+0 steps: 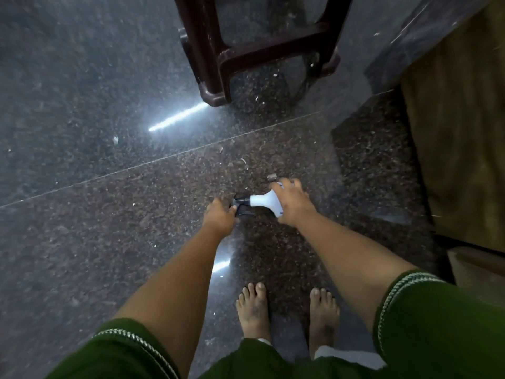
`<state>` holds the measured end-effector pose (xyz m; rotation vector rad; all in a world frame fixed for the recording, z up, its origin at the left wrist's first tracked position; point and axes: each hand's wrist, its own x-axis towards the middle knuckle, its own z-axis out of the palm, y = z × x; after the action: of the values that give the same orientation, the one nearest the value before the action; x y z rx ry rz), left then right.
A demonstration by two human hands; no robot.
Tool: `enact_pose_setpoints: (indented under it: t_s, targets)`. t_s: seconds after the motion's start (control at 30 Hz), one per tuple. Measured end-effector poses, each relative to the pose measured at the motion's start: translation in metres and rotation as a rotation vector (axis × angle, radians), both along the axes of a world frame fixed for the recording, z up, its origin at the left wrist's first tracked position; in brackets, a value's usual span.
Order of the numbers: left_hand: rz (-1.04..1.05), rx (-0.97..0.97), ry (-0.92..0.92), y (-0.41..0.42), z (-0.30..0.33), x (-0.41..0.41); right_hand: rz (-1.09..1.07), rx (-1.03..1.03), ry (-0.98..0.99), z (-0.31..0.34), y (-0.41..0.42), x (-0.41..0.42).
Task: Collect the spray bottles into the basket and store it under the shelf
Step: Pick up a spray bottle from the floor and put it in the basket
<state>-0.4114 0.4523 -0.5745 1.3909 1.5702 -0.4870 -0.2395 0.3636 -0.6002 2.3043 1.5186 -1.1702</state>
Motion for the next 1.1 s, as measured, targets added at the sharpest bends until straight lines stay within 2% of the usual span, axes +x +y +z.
enact_pose_setpoints:
  t_s: [0.1, 0.2, 0.33, 0.57, 0.7, 0.87, 1.1]
  targets:
    - [0.062, 0.011, -0.048, 0.006, 0.033, 0.007, -0.135, 0.105, 0.123, 0.038, 0.002, 0.005]
    - [0.123, 0.112, -0.087, 0.012, 0.084, 0.017, -0.218, 0.151, 0.176, 0.087, -0.002, 0.017]
    - [0.183, 0.167, -0.202, 0.016, 0.165, 0.036, -0.328, 0.168, 0.157, 0.155, -0.017, 0.030]
    - [0.099, 0.252, -0.410, -0.002, 0.312, 0.093, -0.560, 0.280, 0.128, 0.283, -0.043, 0.032]
    - [-0.054, 0.287, -0.492, -0.022, 0.394, 0.130, -0.689, 0.352, 0.135, 0.355, -0.065, 0.045]
    - [-0.373, 0.370, -0.616, -0.066, 0.487, 0.174, -0.867, 0.436, 0.042, 0.433, -0.115, 0.067]
    - [-0.709, 0.379, -0.834, -0.146, 0.570, 0.228, -1.078, 0.449, -0.161, 0.513, -0.218, 0.090]
